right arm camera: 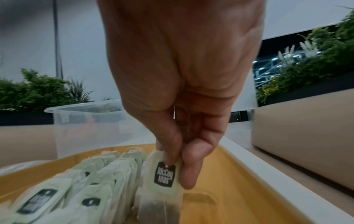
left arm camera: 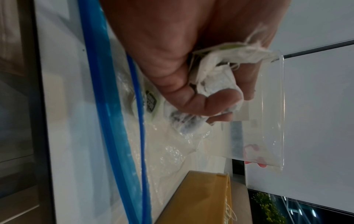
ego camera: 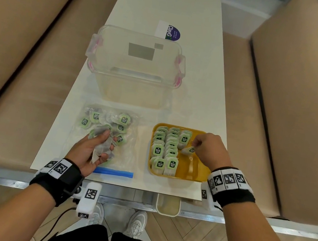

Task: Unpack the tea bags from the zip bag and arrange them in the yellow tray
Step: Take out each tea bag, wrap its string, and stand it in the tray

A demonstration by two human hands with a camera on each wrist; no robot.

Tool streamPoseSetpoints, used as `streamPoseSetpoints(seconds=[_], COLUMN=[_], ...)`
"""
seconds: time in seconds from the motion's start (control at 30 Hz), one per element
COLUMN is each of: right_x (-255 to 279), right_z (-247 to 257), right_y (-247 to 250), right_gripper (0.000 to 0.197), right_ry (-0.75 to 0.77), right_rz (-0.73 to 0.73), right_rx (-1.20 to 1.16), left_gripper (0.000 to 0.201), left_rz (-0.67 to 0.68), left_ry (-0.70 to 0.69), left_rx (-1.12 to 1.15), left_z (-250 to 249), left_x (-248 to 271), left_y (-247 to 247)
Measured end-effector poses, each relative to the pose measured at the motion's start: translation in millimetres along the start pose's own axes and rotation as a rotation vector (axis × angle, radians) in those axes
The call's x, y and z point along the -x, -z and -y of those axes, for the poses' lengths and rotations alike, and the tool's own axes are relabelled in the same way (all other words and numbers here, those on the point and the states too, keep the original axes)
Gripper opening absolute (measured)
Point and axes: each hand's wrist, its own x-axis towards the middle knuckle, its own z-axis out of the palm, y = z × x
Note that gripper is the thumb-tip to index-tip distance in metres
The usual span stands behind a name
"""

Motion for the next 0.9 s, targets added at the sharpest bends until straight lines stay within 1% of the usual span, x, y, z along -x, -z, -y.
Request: streamPoseSetpoints(seconds=[0.37,0.53,0.6,0.67,0.73,0.8,0.83,0.9], right_x=[1.0,-2.9,-3.2,-1.4,5.5,21.3,30.6,48.9], right_z=[21.7,21.8,21.2,23.7,36.5,65.5,83.5,119.0], right_y=[-7.4,-11.8,-11.7,-7.7,-2.6,-1.3,-5.6,-24.2], right_gripper=[0.025,0.026,0.029,0.032,0.03,0.024,0.021,0.02], right_ry=[0.074,0.083,0.062,0.053,0.113,0.24,0.32,0.46], right_rz=[0.028,0.029,0.026,-0.026,-0.131,-0.178,-0.158,-0.044], right_rx=[0.044,0.049,0.032,0.019,0.002,-0.088,-0.135,-0.189], left_gripper=[0.03,0.023,0.019,0.017,0.026,0.038,0.04,0.039], left_rz=[0.032,0.04,0.051,0.049,0.05,0.058,0.069,0.074], left_ry=[-0.009,0.002,0.012,0.016,0.025,0.054,0.074,0.097], left_rx=[-0.003,0.012,0.011,0.015,0.033,0.066,0.094,0.138], left_z=[1.3,2.2,1.8,1.9,1.3,2.6,3.1,5.0], left_x=[-4.2,-7.8,-7.5,-7.6,-8.3,-11.8,-12.8,-16.0], left_y=[6.1,6.7,4.6,1.9,-1.4,-3.9,-5.6,-8.8])
